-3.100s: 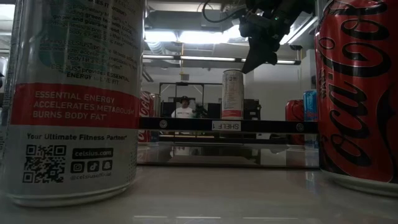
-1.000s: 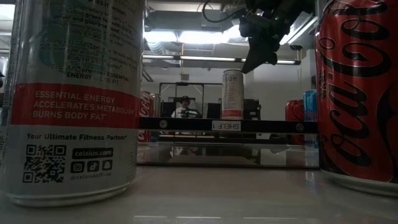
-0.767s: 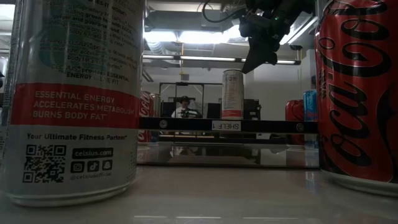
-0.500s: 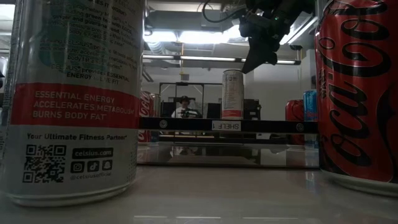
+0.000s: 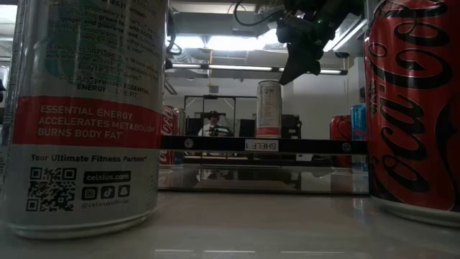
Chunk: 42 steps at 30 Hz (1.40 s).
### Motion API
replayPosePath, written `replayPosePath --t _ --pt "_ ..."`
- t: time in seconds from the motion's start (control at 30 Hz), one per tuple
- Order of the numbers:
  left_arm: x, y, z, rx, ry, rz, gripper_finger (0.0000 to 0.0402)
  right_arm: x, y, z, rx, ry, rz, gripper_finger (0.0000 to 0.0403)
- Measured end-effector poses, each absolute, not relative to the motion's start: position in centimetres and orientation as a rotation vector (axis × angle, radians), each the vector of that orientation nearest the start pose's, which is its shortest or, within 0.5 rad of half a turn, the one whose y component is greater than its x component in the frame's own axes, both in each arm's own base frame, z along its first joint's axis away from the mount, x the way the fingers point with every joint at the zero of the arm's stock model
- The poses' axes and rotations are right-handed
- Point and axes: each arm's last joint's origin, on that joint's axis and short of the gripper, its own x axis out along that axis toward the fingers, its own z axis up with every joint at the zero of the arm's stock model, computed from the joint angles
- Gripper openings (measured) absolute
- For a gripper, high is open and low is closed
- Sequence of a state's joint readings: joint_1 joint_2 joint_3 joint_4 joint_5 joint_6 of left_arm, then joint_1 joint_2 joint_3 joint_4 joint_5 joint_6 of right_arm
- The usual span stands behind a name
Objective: Place canned beverage on shelf
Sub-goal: Put the white pink soda can on the shelf aligned with the other white pink soda can
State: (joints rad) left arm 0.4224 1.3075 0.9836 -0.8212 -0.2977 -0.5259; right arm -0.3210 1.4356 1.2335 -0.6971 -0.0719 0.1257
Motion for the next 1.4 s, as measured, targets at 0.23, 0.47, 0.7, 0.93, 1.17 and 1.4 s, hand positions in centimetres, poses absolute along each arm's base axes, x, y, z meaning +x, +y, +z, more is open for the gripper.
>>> replayPosePath --t 0.23,0.47,0.7,0.93,1.17,1.4 --pt "21.7 10.7 25.1 -0.518 0.975 0.917 0.0233 28.2 -9.2 29.9 0.292 0.870 -0.288 0.0001" --pt "20.9 10.2 26.8 -0.552 0.955 0.907 0.0233 28.2 -9.2 29.9 0.292 0.870 -0.288 0.0001" --pt "19.6 9.5 31.1 -0.472 0.918 0.805 0.0233 28.2 -9.2 29.9 0.289 0.870 -0.296 0.0001" --pt "18.4 8.4 34.1 -0.373 0.891 0.560 0.0233 28.2 -9.2 29.9 0.287 0.870 -0.298 0.0001" --pt "17.1 7.6 35.6 -0.316 0.871 0.537 0.0233 28.2 -9.2 29.9 0.287 0.870 -0.299 0.0001" --pt "16.9 7.3 35.8 -0.340 0.851 0.515 0.0233 28.2 -9.2 29.9 0.287 0.870 -0.299 0.0001"
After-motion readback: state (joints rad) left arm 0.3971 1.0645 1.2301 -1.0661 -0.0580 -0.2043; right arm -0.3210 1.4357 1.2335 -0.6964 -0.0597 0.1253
